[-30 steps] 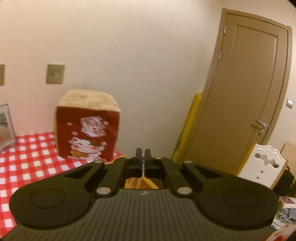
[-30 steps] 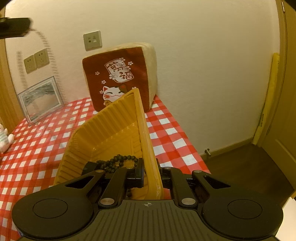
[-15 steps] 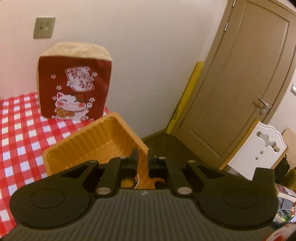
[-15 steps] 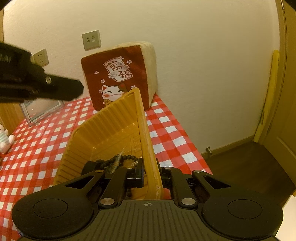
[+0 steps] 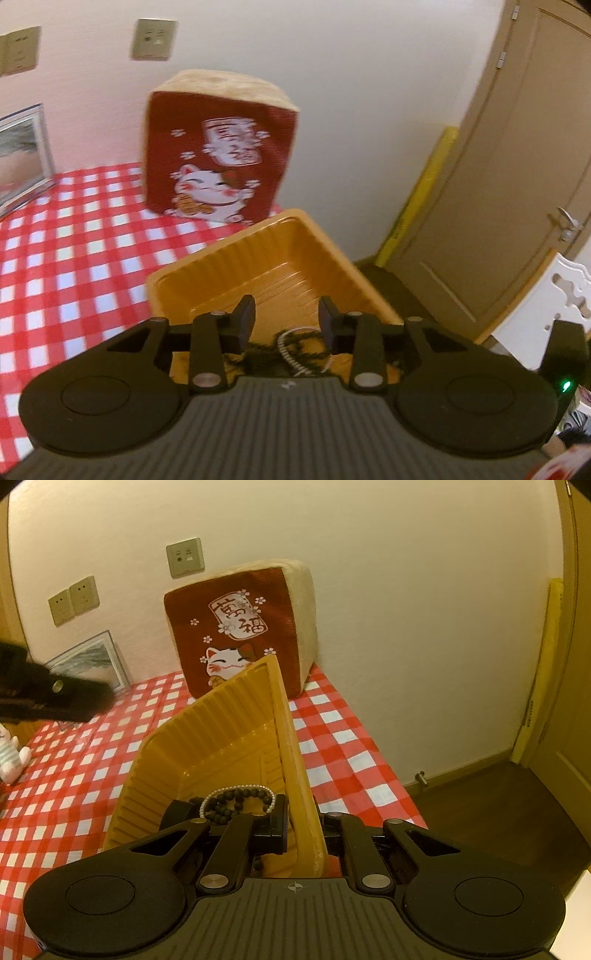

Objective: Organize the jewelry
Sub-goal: 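Lower the orange tray onto the table and open the right gripper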

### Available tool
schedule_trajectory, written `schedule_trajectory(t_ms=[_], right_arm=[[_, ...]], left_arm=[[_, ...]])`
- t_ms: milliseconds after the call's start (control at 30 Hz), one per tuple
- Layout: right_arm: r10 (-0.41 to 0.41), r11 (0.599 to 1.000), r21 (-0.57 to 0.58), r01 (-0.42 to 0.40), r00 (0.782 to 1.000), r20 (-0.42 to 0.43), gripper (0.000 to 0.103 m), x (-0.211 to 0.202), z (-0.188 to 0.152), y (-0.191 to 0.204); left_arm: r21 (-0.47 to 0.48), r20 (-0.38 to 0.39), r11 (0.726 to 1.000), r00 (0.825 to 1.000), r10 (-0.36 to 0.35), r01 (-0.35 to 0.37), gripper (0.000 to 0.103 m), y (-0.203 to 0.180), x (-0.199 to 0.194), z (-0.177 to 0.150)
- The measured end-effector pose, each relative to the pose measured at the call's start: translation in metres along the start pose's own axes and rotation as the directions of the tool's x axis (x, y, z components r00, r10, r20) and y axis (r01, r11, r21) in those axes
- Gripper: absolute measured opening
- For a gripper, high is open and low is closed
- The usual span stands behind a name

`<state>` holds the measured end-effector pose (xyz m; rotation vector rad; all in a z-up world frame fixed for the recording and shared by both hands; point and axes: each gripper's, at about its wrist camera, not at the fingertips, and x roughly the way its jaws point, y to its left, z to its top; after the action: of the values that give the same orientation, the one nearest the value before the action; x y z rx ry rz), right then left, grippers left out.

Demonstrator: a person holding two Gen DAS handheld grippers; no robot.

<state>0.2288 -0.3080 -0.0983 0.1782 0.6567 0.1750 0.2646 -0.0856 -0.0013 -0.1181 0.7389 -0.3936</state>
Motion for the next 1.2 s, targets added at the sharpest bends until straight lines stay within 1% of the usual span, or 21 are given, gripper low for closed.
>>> schedule_trajectory(t_ms=[200, 267, 367, 433, 467, 533, 600, 633, 667, 700, 767, 833, 900, 933, 967, 1000, 1033, 1067, 1133, 1167, 1200], right_arm=[[0.013, 1.000, -0.007, -0.013, 1.000, -0.003, 0.009, 0.004, -0.001, -0.004], [0.020, 1.000, 0.012, -0.019, 1.000, -0.009, 0.009, 0.007, -0.003, -0.009], [0.035, 0.998, 0.049, -0.033, 0.999, -0.033, 0.009, 0.015, -0.005, -0.019], [0.054, 0.996, 0.078, -0.051, 0.998, -0.042, 0.009, 0.018, -0.006, -0.027], [0.066, 0.994, 0.094, -0.061, 0.997, -0.048, 0.009, 0.021, -0.006, -0.031], [0.070, 0.992, 0.109, -0.061, 0.995, -0.073, 0.009, 0.026, -0.006, -0.037], [0.077, 0.990, 0.122, -0.064, 0.991, -0.105, 0.013, 0.030, -0.007, -0.044], [0.091, 0.990, 0.120, -0.078, 0.989, -0.112, 0.031, 0.031, -0.008, -0.046], [0.095, 0.991, 0.106, -0.084, 0.990, -0.107, 0.075, 0.030, -0.009, -0.048], [0.092, 0.993, 0.083, -0.086, 0.993, -0.077, 0.095, 0.026, -0.010, -0.048], [0.071, 0.997, 0.024, -0.072, 0.997, 0.034, 0.095, 0.013, -0.011, -0.049], [0.065, 0.998, -0.009, -0.065, 0.997, 0.029, 0.095, 0.008, -0.005, -0.049], [0.045, 0.999, -0.004, -0.044, 0.998, 0.035, 0.095, -0.002, -0.001, -0.047], [0.044, 0.999, -0.005, -0.044, 0.998, 0.045, 0.095, -0.009, 0.001, -0.044], [0.057, 0.998, -0.011, -0.057, 0.997, 0.052, 0.095, -0.019, 0.001, -0.039], [0.070, 0.998, -0.014, -0.069, 0.996, 0.052, 0.095, -0.027, 0.000, -0.034], [0.081, 0.997, -0.013, -0.081, 0.996, 0.045, 0.095, -0.036, -0.002, -0.027], [0.092, 0.996, -0.010, -0.092, 0.995, 0.028, 0.095, -0.045, -0.005, -0.018], [0.142, 0.990, 0.004, -0.142, 0.990, -0.014, 0.095, -0.060, -0.013, -0.001], [0.170, 0.985, 0.020, -0.169, 0.984, -0.051, 0.095, -0.069, -0.017, 0.011], [0.182, 0.983, 0.034, -0.180, 0.979, -0.090, 0.095, -0.075, -0.022, 0.021]], left_arm=[[-0.040, -0.009, 0.994, 0.995, 0.103, -0.104, 0.044, 0.023, -0.016, -0.014], [-0.055, -0.020, 0.987, 0.988, 0.151, -0.152, 0.050, 0.030, -0.023, -0.022], [-0.095, -0.041, 0.973, 0.977, 0.209, -0.212, 0.051, 0.043, -0.034, -0.037], [-0.122, -0.055, 0.959, 0.966, 0.252, -0.257, 0.054, 0.050, -0.042, -0.047], [-0.132, -0.058, 0.951, 0.960, 0.274, -0.280, 0.059, 0.052, -0.045, -0.051], [-0.147, -0.059, 0.933, 0.944, 0.324, -0.329, 0.066, 0.055, -0.054, -0.060], [-0.155, -0.059, 0.912, 0.925, 0.374, -0.379, 0.071, 0.057, -0.063, -0.068], [-0.154, -0.057, 0.899, 0.912, 0.407, -0.411, 0.075, 0.057, -0.068, -0.072], [-0.150, -0.054, 0.886, 0.898, 0.436, -0.439, 0.081, 0.056, -0.072, -0.075], [-0.145, -0.047, 0.870, 0.881, 0.470, -0.472, 0.083, 0.055, -0.077, -0.080], [-0.140, -0.029, 0.846, 0.857, 0.515, -0.514, 0.088, 0.053, -0.087, -0.087], [-0.140, -0.023, 0.824, 0.834, 0.551, -0.548, 0.091, 0.051, -0.097, -0.093], [-0.145, -0.011, 0.803, 0.812, 0.583, -0.578, 0.091, 0.047, -0.107, -0.098], [-0.150, 0.000, 0.797, 0.806, 0.592, -0.585, 0.091, 0.045, -0.114, -0.101], [-0.154, 0.006, 0.797, 0.806, 0.591, -0.584, 0.091, 0.045, -0.119, -0.104], [-0.154, 0.009, 0.802, 0.811, 0.586, -0.578, 0.090, 0.043, -0.126, -0.107], [-0.142, 0.006, 0.812, 0.820, 0.572, -0.566, 0.085, 0.041, -0.133, -0.110], [-0.127, -0.001, 0.822, 0.828, 0.560, -0.556, 0.081, 0.039, -0.137, -0.111], [-0.118, -0.027, 0.833, 0.841, 0.541, -0.540, 0.081, 0.035, -0.148, -0.117], [-0.125, -0.042, 0.841, 0.849, 0.526, -0.527, 0.081, 0.034, -0.152, -0.121], [-0.137, -0.057, 0.848, 0.858, 0.510, -0.512, 0.081, 0.033, -0.158, -0.125]])
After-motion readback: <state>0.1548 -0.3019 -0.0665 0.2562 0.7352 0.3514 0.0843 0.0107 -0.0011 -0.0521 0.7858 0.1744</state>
